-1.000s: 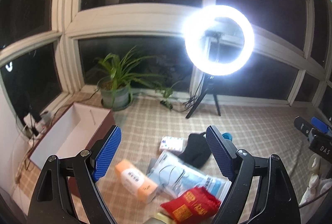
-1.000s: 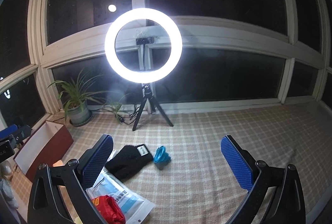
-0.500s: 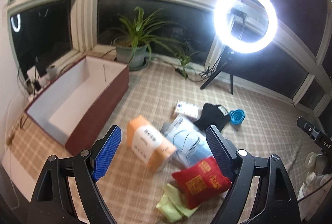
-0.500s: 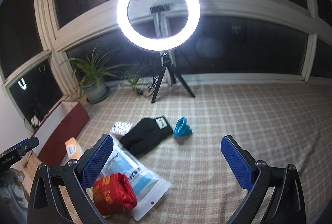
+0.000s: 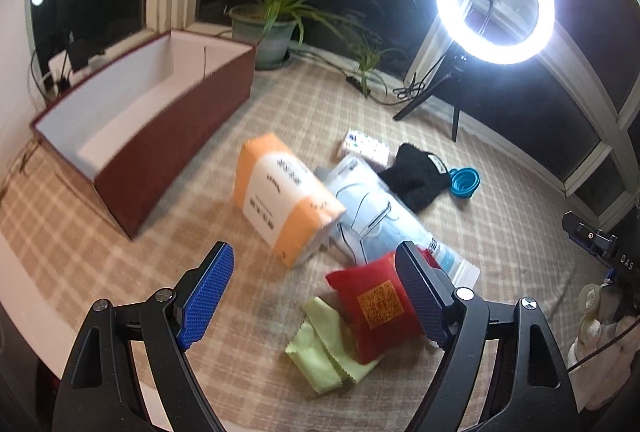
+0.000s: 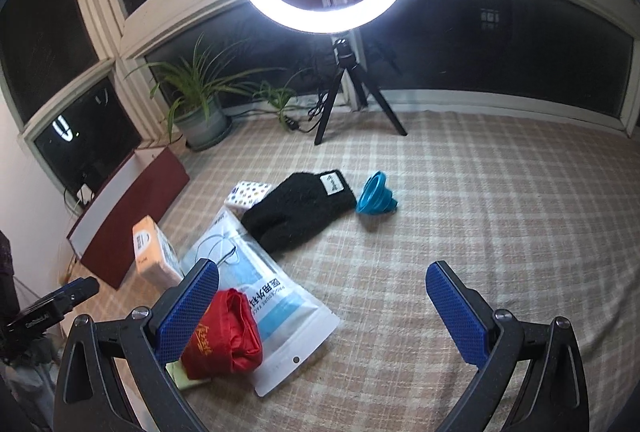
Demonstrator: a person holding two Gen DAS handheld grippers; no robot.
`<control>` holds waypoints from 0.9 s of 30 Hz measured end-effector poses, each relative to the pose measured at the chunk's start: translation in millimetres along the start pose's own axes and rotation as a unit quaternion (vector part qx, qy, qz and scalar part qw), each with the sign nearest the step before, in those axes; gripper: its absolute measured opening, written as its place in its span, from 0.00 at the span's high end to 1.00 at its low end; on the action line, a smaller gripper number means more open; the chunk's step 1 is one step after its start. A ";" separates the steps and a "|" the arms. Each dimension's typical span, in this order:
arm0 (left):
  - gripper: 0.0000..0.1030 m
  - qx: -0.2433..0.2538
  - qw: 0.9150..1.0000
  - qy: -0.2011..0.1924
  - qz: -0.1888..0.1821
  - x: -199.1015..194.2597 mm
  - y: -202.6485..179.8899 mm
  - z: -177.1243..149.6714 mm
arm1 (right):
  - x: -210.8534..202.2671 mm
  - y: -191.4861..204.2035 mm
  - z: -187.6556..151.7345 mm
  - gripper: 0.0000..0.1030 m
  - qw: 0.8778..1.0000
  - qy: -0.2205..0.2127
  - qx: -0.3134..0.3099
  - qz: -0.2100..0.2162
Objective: Organize soft objects
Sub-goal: 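Lower the right tool onto the red pouch and close its fingers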
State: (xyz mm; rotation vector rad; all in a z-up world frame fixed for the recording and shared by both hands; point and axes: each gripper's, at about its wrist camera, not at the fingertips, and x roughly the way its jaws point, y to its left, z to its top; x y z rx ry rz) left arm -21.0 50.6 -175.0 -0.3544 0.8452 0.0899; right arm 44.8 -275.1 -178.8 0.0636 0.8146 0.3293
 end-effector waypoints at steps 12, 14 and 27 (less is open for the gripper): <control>0.35 -0.018 0.999 0.044 -0.021 30.2 -7.9 -23.6 | 43.7 18.4 -3.9 0.32 0.994 0.078 -0.020 0.079; 0.43 -0.019 0.998 0.053 -0.028 40.1 -12.0 -23.8 | 48.6 21.2 -6.8 0.33 0.992 0.087 -0.018 0.088; 0.60 -0.020 0.993 0.106 -0.045 97.5 -29.6 -19.9 | 32.0 -5.2 -25.1 0.33 0.993 0.093 0.002 0.072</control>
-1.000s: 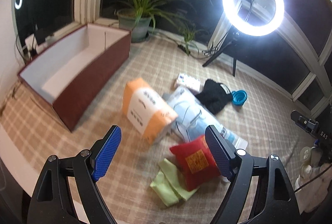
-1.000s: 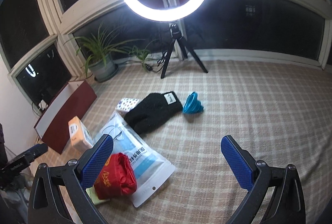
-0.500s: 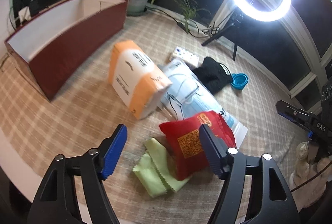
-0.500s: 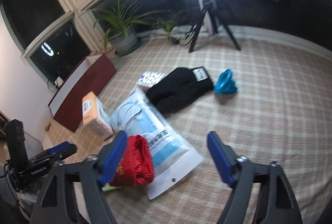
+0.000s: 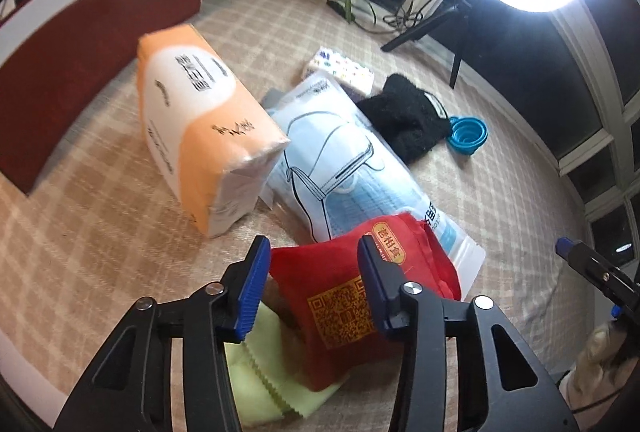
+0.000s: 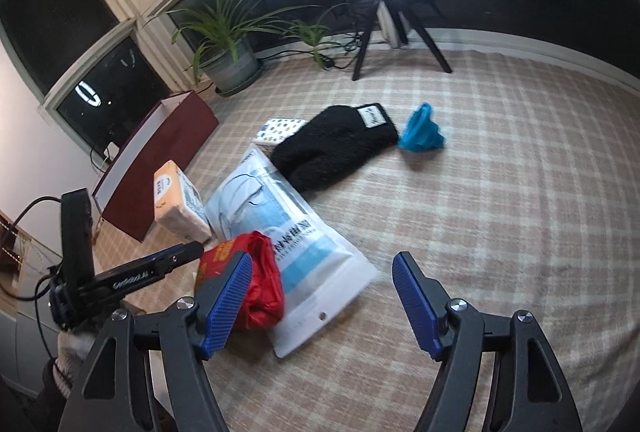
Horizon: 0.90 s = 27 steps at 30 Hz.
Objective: Organize soft objects
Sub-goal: 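Lower the right tool onto the red pouch and close its fingers, then lift the red pouch with the right tool toward the cardboard box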
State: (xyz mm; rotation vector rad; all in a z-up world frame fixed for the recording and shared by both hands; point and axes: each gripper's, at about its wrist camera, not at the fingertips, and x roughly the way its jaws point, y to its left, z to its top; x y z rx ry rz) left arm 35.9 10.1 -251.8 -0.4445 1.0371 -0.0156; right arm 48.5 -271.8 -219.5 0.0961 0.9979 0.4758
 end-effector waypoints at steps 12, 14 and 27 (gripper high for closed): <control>0.68 0.027 0.998 0.034 -0.037 16.1 -35.4 -14.8 | -10.7 -33.1 -19.2 0.33 1.000 0.002 0.028 -0.009; 0.68 0.039 0.998 0.036 -0.038 18.7 -47.9 -20.9 | -11.8 -38.3 -23.7 0.33 0.999 0.004 0.033 -0.010; 0.68 0.116 0.986 0.078 -0.092 36.1 -118.1 -68.2 | -22.9 -77.2 -49.1 0.33 0.998 0.012 0.068 -0.014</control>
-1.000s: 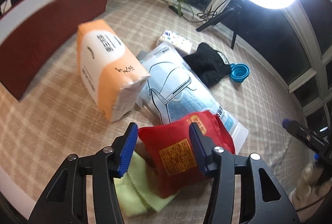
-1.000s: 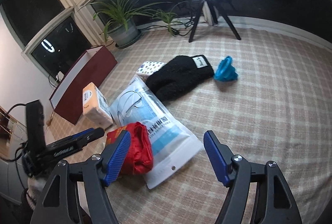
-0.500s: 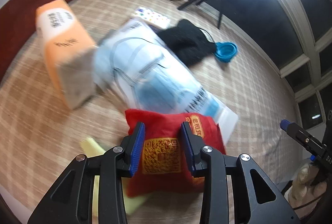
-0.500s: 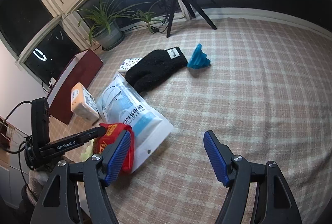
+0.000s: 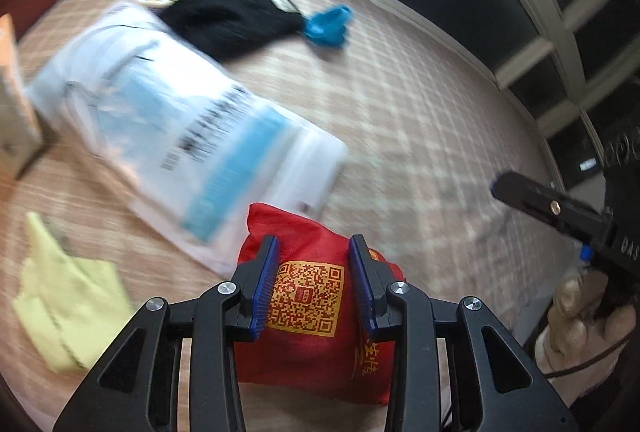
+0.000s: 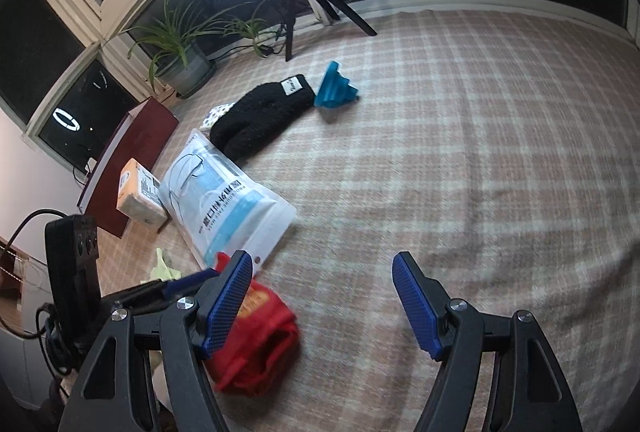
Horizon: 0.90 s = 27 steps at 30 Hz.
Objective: Organize soft objects
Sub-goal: 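Lift the red pouch with the right tool toward the cardboard box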
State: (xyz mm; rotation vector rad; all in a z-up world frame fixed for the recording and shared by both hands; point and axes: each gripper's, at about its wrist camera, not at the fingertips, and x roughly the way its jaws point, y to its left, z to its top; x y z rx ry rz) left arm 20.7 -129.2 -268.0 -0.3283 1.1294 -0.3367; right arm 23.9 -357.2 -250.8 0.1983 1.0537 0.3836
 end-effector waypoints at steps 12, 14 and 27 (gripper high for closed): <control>0.40 -0.008 0.999 -0.031 0.016 -38.3 -7.7 -15.6 | 11.4 -5.5 -8.5 0.33 0.996 0.057 -0.052 0.037; 0.40 -0.021 0.999 -0.030 0.020 -46.9 -1.8 -24.7 | 17.2 2.5 -10.0 0.33 0.993 0.075 -0.082 0.041; 0.40 -0.090 0.995 0.017 -0.039 -28.4 -11.9 -70.6 | 68.5 29.2 -16.6 0.33 0.959 0.208 -0.153 0.117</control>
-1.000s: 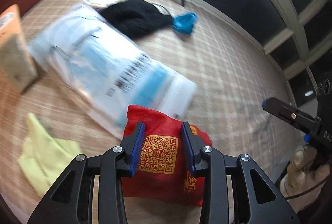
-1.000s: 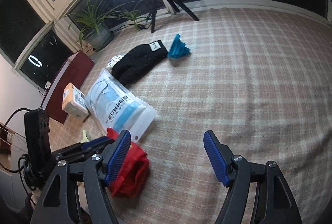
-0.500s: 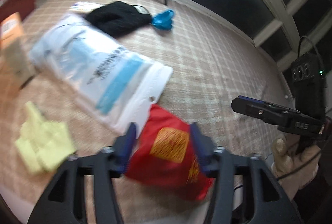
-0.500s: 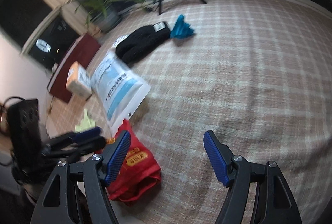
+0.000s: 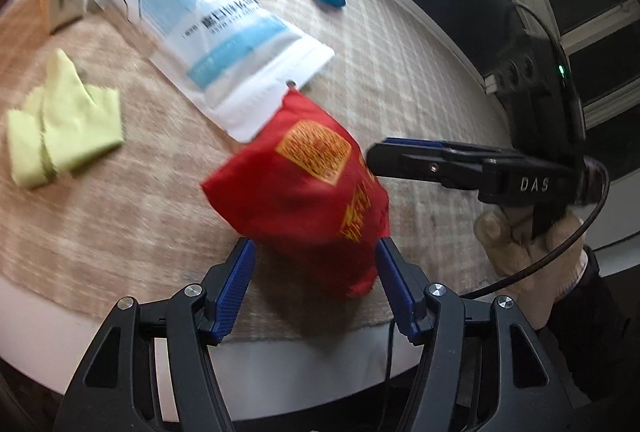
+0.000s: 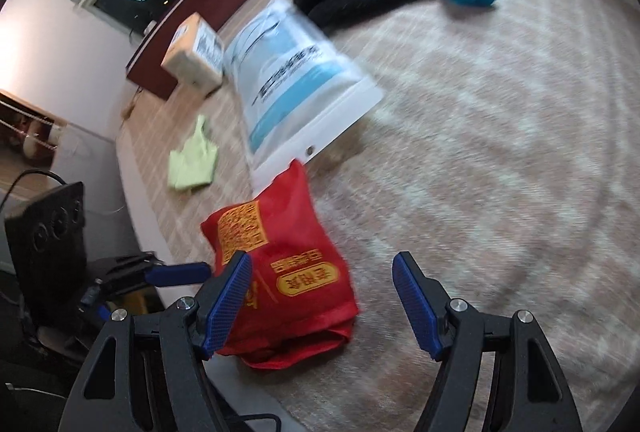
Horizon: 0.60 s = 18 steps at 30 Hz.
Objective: Organize soft objects
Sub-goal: 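Lift the red pouch with the right tool toward the cardboard box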
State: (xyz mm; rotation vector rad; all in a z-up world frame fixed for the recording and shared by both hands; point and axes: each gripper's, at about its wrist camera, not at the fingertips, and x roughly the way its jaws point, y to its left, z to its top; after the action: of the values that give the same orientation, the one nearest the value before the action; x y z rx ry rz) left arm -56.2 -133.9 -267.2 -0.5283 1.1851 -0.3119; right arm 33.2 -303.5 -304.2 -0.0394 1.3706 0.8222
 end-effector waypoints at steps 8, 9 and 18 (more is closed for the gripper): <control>0.42 -0.008 1.000 0.004 -0.004 13.1 0.3 -1.1 | 16.0 5.6 1.8 0.33 0.999 0.031 -0.007 0.027; 0.42 -0.008 1.000 0.005 -0.004 14.0 0.5 -1.1 | 17.8 7.5 2.1 0.33 0.999 0.032 -0.008 0.028; 0.52 0.003 1.000 0.008 -0.005 14.9 0.5 -1.1 | 22.7 11.8 0.0 0.36 0.999 0.040 0.002 0.038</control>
State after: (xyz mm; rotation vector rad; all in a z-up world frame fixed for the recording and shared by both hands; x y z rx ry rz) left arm -52.0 -141.2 -279.6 -0.5280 1.1978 -0.3284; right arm 26.2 -283.7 -318.9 -0.0181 1.4550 0.8896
